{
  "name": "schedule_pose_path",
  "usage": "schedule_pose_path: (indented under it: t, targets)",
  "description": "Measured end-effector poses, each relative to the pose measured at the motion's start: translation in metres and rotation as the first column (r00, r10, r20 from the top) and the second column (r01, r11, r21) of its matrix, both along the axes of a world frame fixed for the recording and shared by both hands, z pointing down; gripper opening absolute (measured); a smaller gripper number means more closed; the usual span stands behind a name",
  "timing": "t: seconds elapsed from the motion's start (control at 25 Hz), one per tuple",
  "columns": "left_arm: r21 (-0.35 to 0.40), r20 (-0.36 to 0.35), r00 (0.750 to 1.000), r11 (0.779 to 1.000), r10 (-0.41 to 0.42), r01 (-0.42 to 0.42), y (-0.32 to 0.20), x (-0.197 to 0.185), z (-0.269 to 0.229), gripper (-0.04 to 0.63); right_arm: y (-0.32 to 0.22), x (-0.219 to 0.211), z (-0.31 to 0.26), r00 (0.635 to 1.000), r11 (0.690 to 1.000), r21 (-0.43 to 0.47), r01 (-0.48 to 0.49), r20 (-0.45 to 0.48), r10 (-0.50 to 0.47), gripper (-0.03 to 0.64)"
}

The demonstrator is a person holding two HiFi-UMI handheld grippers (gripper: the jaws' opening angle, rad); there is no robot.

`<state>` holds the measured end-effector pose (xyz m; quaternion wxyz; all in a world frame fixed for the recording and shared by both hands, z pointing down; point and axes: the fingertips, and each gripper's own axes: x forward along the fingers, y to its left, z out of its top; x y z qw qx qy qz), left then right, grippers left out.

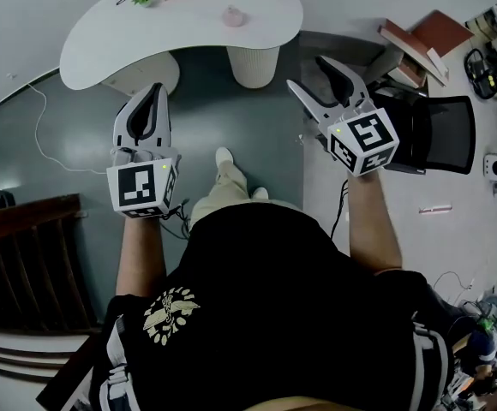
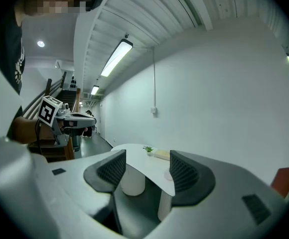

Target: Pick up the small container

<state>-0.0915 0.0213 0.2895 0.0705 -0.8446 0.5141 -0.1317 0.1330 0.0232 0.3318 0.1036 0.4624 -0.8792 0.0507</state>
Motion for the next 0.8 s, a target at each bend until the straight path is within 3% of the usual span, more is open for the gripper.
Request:
schedule_pose_path:
  t: [0.8]
  targets:
    - [-0.060,0.010,0.999,0.997,0.046,-0.045,-0.120,-0.019,0.021,0.021,-0.118,-0.039,0.011,1.000,0.998,-0.060,0.008,0.004,-0.008,0.264]
